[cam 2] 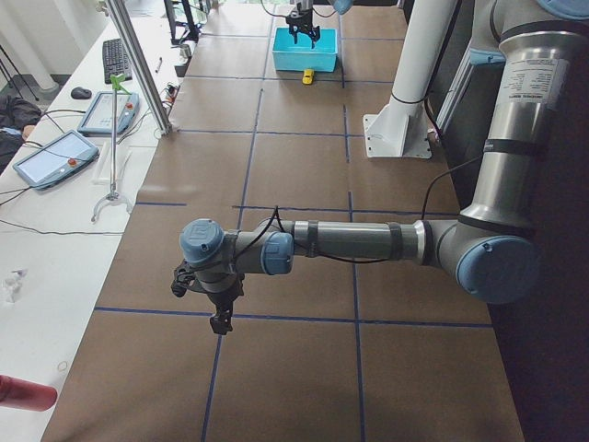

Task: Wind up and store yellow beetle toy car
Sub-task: 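Bring the right gripper down over the car beside the bin, then close the right gripper on the yellow car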

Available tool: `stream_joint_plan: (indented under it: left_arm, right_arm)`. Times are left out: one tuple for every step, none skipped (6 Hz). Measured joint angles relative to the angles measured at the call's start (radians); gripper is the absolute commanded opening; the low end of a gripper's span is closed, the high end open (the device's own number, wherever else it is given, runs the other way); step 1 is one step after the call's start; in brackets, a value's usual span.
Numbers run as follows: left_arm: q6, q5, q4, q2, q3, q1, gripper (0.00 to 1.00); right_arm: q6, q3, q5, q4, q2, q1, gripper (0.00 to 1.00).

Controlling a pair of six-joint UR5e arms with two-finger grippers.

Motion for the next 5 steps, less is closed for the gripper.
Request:
stream_joint_plan:
  left_arm:
    - [-0.001,-0.029,0.001,0.005,-0.001,-0.031,1.0]
    - [-0.002,-0.043,0.031,0.004,-0.002,-0.058,1.0]
    - [-0.002,-0.047,0.063,0.003,-0.004,-0.072,1.0]
    - [-0.002,-0.047,0.075,0.005,-0.005,-0.076,1.0]
    - [-0.002,-0.046,0.078,0.006,-0.005,-0.077,1.0]
  right_arm:
    - [-0.018,-0.021,-0.061,-0.001,0.033,-0.047,1.0]
    - [-0.026,-0.043,-0.09,-0.002,0.055,-0.082,1.0]
    - [-0.033,-0.062,-0.113,-0.002,0.062,-0.116,1.0]
    - [-0.056,-0.076,-0.129,-0.002,0.063,-0.142,1.0]
    - [-0.087,-0.103,-0.135,-0.001,0.067,-0.156,1.0]
